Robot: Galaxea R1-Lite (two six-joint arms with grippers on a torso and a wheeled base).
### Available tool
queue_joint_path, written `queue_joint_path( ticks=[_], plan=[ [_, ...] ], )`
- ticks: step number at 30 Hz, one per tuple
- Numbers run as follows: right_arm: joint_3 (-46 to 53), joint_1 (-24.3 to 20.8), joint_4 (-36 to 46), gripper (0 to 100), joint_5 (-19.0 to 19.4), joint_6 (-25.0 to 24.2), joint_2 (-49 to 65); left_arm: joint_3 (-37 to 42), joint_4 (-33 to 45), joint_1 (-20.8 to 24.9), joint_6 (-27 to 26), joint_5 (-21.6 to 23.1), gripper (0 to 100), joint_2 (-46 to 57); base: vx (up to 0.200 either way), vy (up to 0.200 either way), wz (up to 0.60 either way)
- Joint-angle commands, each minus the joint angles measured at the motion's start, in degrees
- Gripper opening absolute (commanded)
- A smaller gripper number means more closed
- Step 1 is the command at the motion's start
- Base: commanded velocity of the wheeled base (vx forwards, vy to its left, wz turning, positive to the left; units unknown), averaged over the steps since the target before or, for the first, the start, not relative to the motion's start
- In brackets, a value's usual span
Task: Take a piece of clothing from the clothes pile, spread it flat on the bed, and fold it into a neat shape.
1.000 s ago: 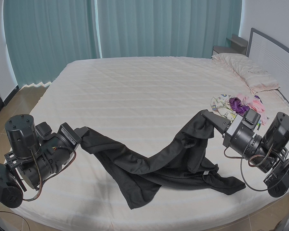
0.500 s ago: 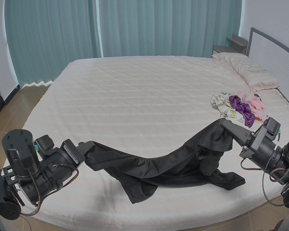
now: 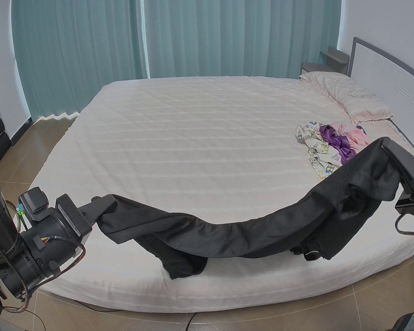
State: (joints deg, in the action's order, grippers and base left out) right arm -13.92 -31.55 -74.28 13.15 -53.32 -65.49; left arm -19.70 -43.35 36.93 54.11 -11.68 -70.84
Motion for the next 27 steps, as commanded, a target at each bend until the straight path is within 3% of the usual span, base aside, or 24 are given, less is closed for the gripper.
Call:
queue_joint_path(
  ticks=[1, 3, 8, 15, 18, 20, 23, 24, 27],
  plan=[
    [-17.89, 0.08, 29.01, 0, 2.23, -0.38, 22.16, -6.93, 11.45, 0.25, -0.76, -0.19, 0, 13.1, 0.0, 0.0, 0.0],
    [-22.99, 0.26, 33.41, 0, 1.88, -0.91, 22.86, -9.39, 13.82, -0.1, -0.76, -0.19, 0, 14.06, 0.0, 0.0, 0.0],
    [-29.58, 2.28, 33.94, 0, 1.79, -1.17, 20.05, -13.0, 15.05, -0.36, -0.76, -0.36, 0, 13.8, 0.0, 0.0, 0.0],
    [-33.45, 12.74, 33.41, 0, 3.11, -1.35, 7.92, -13.79, 14.87, -0.71, -0.68, -0.45, 0, 7.56, 0.0, 0.0, 0.0],
    [-33.54, 14.67, 33.23, 0, 3.55, -1.26, 4.23, -13.87, 14.7, -0.71, -0.5, -0.45, 0, 5.1, 0.0, 0.0, 0.0],
    [-33.54, 17.84, 31.04, 0, 3.81, -1.08, -2.01, -14.23, 14.52, -1.59, -0.24, 0.16, 0, 1.67, 0.0, 0.0, 0.0],
    [-33.8, 18.28, 29.54, 0, 3.81, -1.26, -3.86, -14.67, 14.52, -1.94, -0.15, 0.34, 0, 0.44, 0.0, 0.0, 0.0],
    [-33.45, 18.98, 23.74, 0, 3.9, -1.26, -9.83, -16.51, 14.43, -3.88, 1.17, 0.69, 0, -4.13, 0.0, 0.0, 0.0],
    [-33.72, 18.98, 19.79, 0, 4.42, -1.17, -14.76, -18.44, 14.43, -5.28, 3.63, 2.36, 0, -7.65, 0.0, 0.0, 0.0]
  ],
)
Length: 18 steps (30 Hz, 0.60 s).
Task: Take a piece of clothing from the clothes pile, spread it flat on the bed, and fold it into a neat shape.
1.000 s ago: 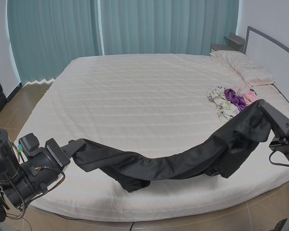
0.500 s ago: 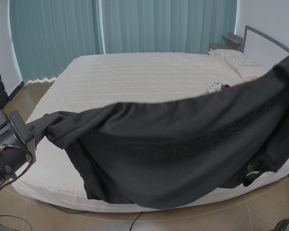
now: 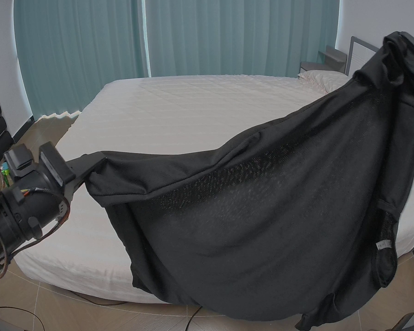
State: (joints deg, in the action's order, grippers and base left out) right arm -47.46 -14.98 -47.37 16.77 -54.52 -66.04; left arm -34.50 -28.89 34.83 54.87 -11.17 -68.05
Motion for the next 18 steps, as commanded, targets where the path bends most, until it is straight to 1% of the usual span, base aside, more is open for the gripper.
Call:
queue_joint_path(
  ticks=[1, 5, 6, 7, 10, 15, 18],
  plan=[
    [-0.44, 2.5, -7.73, 0, 1.07, 0.02, -15.53, -4.08, -0.02, -3.63, 3.49, 2.73, 0, -11.23, 0.2, 0.0, 0.0],
    [-2.2, 3.12, -10.02, 0, 1.33, 0.29, -21.06, -6.55, -0.02, -6.0, 4.1, 6.95, 0, -14.39, 0.2, 0.0, 0.0],
    [-2.46, 3.2, -10.2, 0, 1.33, 0.29, -21.33, -6.63, -0.02, -6.18, 4.1, 6.95, 0, -14.48, 0.2, 0.0, 0.0],
    [-3.61, 3.38, -10.37, 0, 1.33, 0.29, -23.44, -8.22, -0.02, -7.32, 4.02, 6.86, 0, -17.21, 0.2, 0.0, 0.0],
    [-5.28, 3.82, -10.55, 0, 1.16, 0.29, -25.81, -9.53, -0.2, -7.76, 4.19, 6.68, 0, -20.28, 0.2, 0.0, 0.0],
    [-8.35, 4.79, -10.55, 0, 0.8, 0.29, -30.64, -12.17, -4.51, -9.43, 4.72, 7.3, 0, -25.47, 0.2, 0.0, 0.0],
    [-9.41, 5.58, -10.46, 0, 0.72, 0.29, -32.31, -14.19, -5.12, -9.87, 4.63, 7.21, 0, -27.67, 0.2, 0.0, 0.0]
  ],
)
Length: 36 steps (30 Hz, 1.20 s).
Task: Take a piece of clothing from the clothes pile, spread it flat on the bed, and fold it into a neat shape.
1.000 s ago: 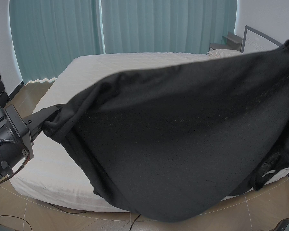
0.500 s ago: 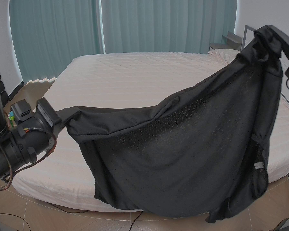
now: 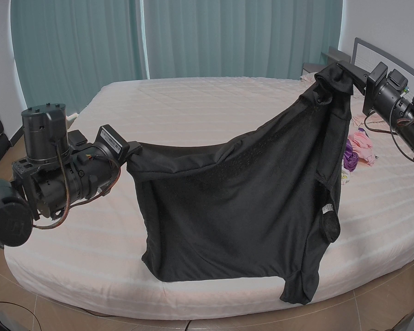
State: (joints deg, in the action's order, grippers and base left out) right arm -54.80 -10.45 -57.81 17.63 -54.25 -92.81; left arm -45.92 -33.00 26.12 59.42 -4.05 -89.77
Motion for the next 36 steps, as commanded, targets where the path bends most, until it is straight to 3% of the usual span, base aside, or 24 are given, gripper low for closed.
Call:
queue_joint_path(
  ticks=[1, 12, 25, 26, 27, 28, 31, 36],
  plan=[
    [-2.42, 1.31, -0.02, 0, -0.14, 0.02, -6.6, -4.18, -0.84, -1.69, 0.09, 0.27, 0, -7.44, 0.2, 0.0, 0.0],
    [-4.35, 2.36, -0.64, 0, -0.31, 0.2, -15.3, -8.22, -0.66, -2.13, 0.17, 0.53, 0, -16.49, 0.2, 0.0, 0.0],
    [-12.62, 2.54, -1.08, 0, -3.65, 0.28, -30.59, -13.05, -1.1, -5.47, 0.26, 0.62, 0, -28.18, 0.0, 0.0, 0.0],
    [-13.32, 2.54, -1.08, 0, -4.09, 0.28, -32.0, -13.67, -1.01, -5.65, 0.35, 0.62, 100, -29.67, 0.0, 0.0, 0.0],
    [-13.58, 2.54, -1.08, 0, -4.18, 0.28, -32.35, -13.67, -1.01, -5.65, 0.26, 0.62, 100, -29.85, 0.0, 0.0, 0.0],
    [-14.2, 2.54, -1.08, 100, -4.62, 0.28, -34.28, -14.37, -1.1, -5.65, 0.35, 0.62, 100, -31.78, 0.0, 0.0, 0.0],
    [-15.34, 2.45, -1.17, 100, -5.41, 0.28, -37.62, -16.04, -1.28, -6.09, 0.35, 0.53, 100, -34.68, 0.0, 0.0, 0.0],
    [-22.28, 2.45, -0.02, 100, -13.32, 0.37, -45.71, -22.11, -1.01, -8.11, 0.09, -2.98, 100, -41.01, 0.0, 0.0, 0.0]
  ],
)
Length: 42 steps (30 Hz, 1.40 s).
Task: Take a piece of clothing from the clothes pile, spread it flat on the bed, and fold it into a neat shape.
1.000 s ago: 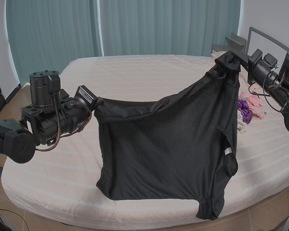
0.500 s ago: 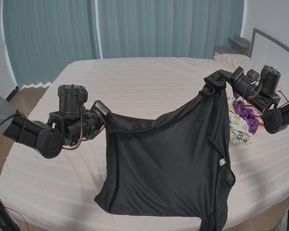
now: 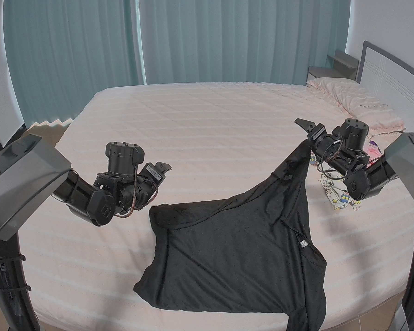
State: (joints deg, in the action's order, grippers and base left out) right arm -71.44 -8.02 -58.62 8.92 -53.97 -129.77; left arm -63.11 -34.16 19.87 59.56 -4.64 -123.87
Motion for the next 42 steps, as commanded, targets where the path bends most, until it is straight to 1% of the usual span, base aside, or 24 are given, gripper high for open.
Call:
queue_joint_path(
  ticks=[1, 3, 4, 9, 10, 11, 12, 16, 17, 19, 20, 21, 22, 24, 26, 28, 29, 34, 36, 38, 39, 40, 41, 42],
  plan=[
    [-6.79, 0.2, 1.5, 100, -6.46, 0.09, -9.8, -5.44, 0.14, -2.38, -0.06, -3.18, 100, -7.18, 0.0, 0.0, 0.0],
    [-7.93, 0.73, 4.22, 100, -8.92, 0.71, -11.38, -5.53, 0.23, -3.08, -0.06, -3.44, 100, -7.35, 0.0, 0.0, 0.0],
    [-8.1, 0.99, 5.01, 100, -9.36, 0.97, -11.56, -5.36, 0.23, -3.35, -0.06, -3.44, 100, -7.26, 0.0, 0.0, 0.0],
    [-6.79, 2.31, 6.77, 100, -9.71, 2.46, -11.47, -3.69, 0.32, -4.84, -0.06, -3.44, 100, -5.51, 0.0, 0.0, 0.0],
    [-6.96, 2.75, 8.79, 100, -9.8, 4.66, -11.74, -2.46, 0.23, -5.46, 0.03, -3.0, 100, -4.01, 0.0, 0.0, 0.0],
    [-7.05, 2.84, 8.88, 100, -9.8, 5.01, -11.82, -2.37, 0.23, -5.54, 0.03, -3.0, 100, -3.84, 0.0, 0.0, 0.0],
    [-7.49, 3.36, 10.02, 100, -10.24, 7.91, -12.79, -0.61, 0.32, -5.98, 0.11, -2.47, 100, -1.99, 0.0, 0.0, 0.0],
    [-6.08, 3.8, 11.78, 100, -10.86, 8.18, -12.44, 5.01, -0.12, -6.07, 0.11, -1.33, 100, 1.52, 0.0, 0.0, 0.0],
    [-5.38, 3.8, 13.62, 100, -11.03, 8.35, -12.26, 6.68, -0.12, -6.07, 0.2, -0.63, 100, 2.67, 0.0, 0.0, 0.0],
    [-5.38, 3.89, 20.39, 100, -11.21, 8.79, -11.56, 10.2, -0.21, -6.07, 0.29, 1.57, 100, 5.39, 0.0, 0.0, 0.0],
    [-5.38, 3.89, 21.01, 100, -11.21, 8.79, -11.47, 10.55, -0.21, -6.07, 0.29, 1.74, 100, 5.66, 0.0, 0.0, 0.0],
    [-5.73, 4.33, 27.42, 100, -11.12, 9.41, -10.86, 13.89, -0.3, -6.07, 0.2, 3.59, 100, 8.73, 0.0, 0.0, 0.0],
    [-5.91, 4.95, 29.62, 100, -11.03, 9.41, -10.07, 15.74, -0.73, -6.07, 0.29, 4.38, 100, 10.49, 0.0, 0.0, 0.0],
    [-5.47, 5.38, 30.24, 100, -11.12, 9.76, -9.27, 17.76, -1.44, -6.07, 0.55, 5.44, 100, 12.69, 0.0, 0.0, 0.0],
    [-5.03, 6.18, 30.76, 100, -11.47, 11.17, -8.04, 22.77, -3.46, -6.07, 2.49, 8.16, 100, 16.55, 0.0, 0.0, 0.0],
    [-5.03, 6.53, 30.76, 100, -11.91, 11.96, -7.52, 24.18, -4.16, -6.07, 2.84, 8.78, 100, 17.43, 0.0, 0.0, 0.0],
    [-5.91, 7.23, 30.15, 100, -13.58, 12.83, -6.37, 26.9, -6.01, -5.98, 3.1, 9.57, 100, 18.75, 0.0, 0.0, 0.0],
    [-5.99, 7.49, 30.85, 100, -11.82, 10.37, -1.72, 31.12, -10.49, -5.81, 3.37, 9.65, 100, 18.93, 0.0, 0.0, 0.0],
    [-5.47, 7.41, 30.94, 100, -10.15, 5.8, 1.45, 33.23, -14.09, -5.81, 3.45, 9.83, 100, 18.4, 0.0, 0.0, 0.0],
    [-4.68, 7.41, 31.55, 100, -9.19, 2.02, 3.21, 34.63, -15.85, -5.81, 4.42, 10.27, 100, 18.22, 0.0, 0.0, 0.0],
    [-4.68, 7.41, 31.55, 100, -9.19, 2.02, 3.21, 34.63, -15.85, -5.81, 4.42, 10.27, 100, 18.22, 0.0, 0.0, 0.0],
    [-2.22, 7.14, 32.7, 100, -9.1, 1.5, 3.65, 35.69, -16.99, -5.63, 5.04, 12.12, 100, 18.14, 0.0, 0.0, 0.0],
    [-1.6, 7.05, 32.87, 100, -9.1, 1.76, 3.73, 35.78, -17.08, -5.72, 5.12, 12.38, 100, 18.14, 0.0, 0.0, 0.0],
    [3.59, 6.44, 32.96, 100, -9.01, 5.1, 4.35, 36.92, -18.22, -5.72, 6.0, 15.02, 100, 17.7, 0.0, 0.0, 0.0]
  ],
)
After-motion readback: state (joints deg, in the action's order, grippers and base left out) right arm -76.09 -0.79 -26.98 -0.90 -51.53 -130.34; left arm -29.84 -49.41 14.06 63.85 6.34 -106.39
